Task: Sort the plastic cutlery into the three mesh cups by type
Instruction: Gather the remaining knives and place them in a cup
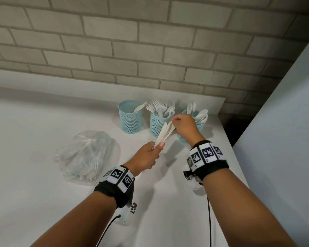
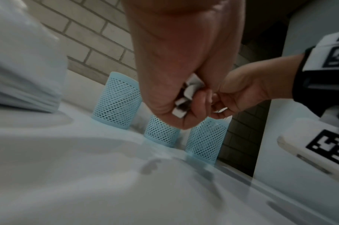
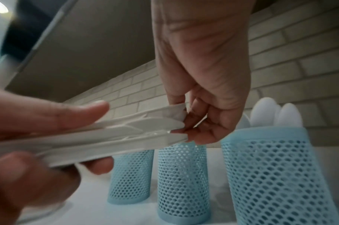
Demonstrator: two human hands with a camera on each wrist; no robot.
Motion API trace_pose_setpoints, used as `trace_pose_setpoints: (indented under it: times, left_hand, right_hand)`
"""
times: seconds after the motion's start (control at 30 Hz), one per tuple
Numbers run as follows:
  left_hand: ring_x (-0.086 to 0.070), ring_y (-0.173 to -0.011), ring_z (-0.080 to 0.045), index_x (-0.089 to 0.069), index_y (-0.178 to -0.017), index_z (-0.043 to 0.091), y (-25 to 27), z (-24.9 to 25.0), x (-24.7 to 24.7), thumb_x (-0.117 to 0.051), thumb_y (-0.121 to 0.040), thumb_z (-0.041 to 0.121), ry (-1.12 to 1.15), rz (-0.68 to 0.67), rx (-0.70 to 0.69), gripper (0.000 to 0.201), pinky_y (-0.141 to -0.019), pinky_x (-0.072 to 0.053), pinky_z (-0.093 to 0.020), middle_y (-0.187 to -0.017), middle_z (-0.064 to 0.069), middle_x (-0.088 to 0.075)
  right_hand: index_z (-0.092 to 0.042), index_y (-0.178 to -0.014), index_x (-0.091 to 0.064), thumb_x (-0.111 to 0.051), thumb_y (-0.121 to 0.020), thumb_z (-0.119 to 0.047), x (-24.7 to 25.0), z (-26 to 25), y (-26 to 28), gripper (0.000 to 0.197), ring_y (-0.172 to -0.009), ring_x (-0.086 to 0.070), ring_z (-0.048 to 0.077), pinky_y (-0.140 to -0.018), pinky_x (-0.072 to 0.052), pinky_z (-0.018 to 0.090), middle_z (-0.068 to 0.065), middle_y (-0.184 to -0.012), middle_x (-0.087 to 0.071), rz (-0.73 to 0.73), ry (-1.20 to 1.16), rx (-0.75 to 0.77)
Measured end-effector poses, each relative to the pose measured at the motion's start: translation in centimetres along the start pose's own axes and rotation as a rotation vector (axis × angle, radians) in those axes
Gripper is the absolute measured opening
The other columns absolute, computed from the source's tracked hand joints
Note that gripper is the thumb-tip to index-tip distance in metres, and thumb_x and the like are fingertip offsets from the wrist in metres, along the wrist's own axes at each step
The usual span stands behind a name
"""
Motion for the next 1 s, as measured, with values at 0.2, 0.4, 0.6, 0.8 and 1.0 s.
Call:
trace_pose_setpoints:
  times: [0.2,0.4,0.6,0.8,1.0]
  left_hand:
    - [-0.028,-0.049,-0.008,-0.056,-0.097,0.015,0.0,0.1,-0.3,-0.038,-0.096,0.048,0.111,-0.048,-0.001,0.037,-0.046,-0.025,-0.017,-0.066,0.003,-0.037]
    - [-0.023,-0.043,-0.004,-0.052,-0.1,0.014,-0.6,-0.1,-0.1,-0.05,-0.094,0.037,0.361,-0.063,0.055,0.024,-0.039,-0.02,-0.013,-0.059,0.007,-0.033]
    - [-0.028,-0.041,-0.004,-0.047,-0.11,0.023,-0.8,0.0,0.0,-0.041,-0.1,0.019,0.629,-0.101,0.087,0.013,-0.038,-0.023,-0.012,-0.063,0.002,-0.042]
    - [-0.048,-0.051,-0.005,-0.058,-0.11,0.016,-0.5,0.1,0.6,-0.046,-0.097,0.018,0.733,-0.105,0.077,0.018,-0.043,-0.04,-0.011,-0.068,0.002,-0.057]
    - [-0.066,-0.063,-0.005,-0.064,-0.102,0.011,-0.2,-0.3,1.6,-0.054,-0.092,0.012,0.77,-0.021,0.064,0.014,-0.06,-0.055,-0.014,-0.075,0.002,-0.071]
  right_hand:
    - [-0.008,-0.103,-0.068,-0.049,-0.096,-0.019,5.6,0.7,-1.4,0.023,-0.093,-0.065,0.028,-0.086,-0.052,0.045,0.011,-0.102,-0.069,0.392,-0.237,-0.021]
    - [-0.008,-0.113,-0.064,-0.045,-0.099,-0.021,12.8,0.3,-0.4,0.027,-0.1,-0.06,0.015,-0.076,-0.039,0.01,0.007,-0.111,-0.067,0.843,-0.307,0.057]
    - [-0.014,-0.114,-0.066,-0.042,-0.099,-0.028,11.7,0.8,-0.2,0.031,-0.098,-0.058,0.028,-0.075,-0.038,0.023,0.012,-0.105,-0.068,0.866,0.09,0.125]
    - [-0.022,-0.114,-0.068,-0.047,-0.096,-0.031,6.7,3.8,-1.8,0.029,-0.122,-0.036,0.034,-0.097,-0.031,0.038,0.007,-0.142,-0.046,0.441,0.398,-0.061]
    - [-0.009,-0.109,-0.067,-0.054,-0.09,-0.018,6.3,-1.1,0.6,0.025,-0.097,-0.053,0.022,-0.085,-0.042,0.025,0.015,-0.114,-0.055,0.669,0.083,0.314]
Point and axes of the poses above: each hand's wrist, its own y-axis away from the middle knuckle, its own x-axis out of the back of the hand, z = x × y, the point moved 7 cm from there along -y, towards the middle knuckle
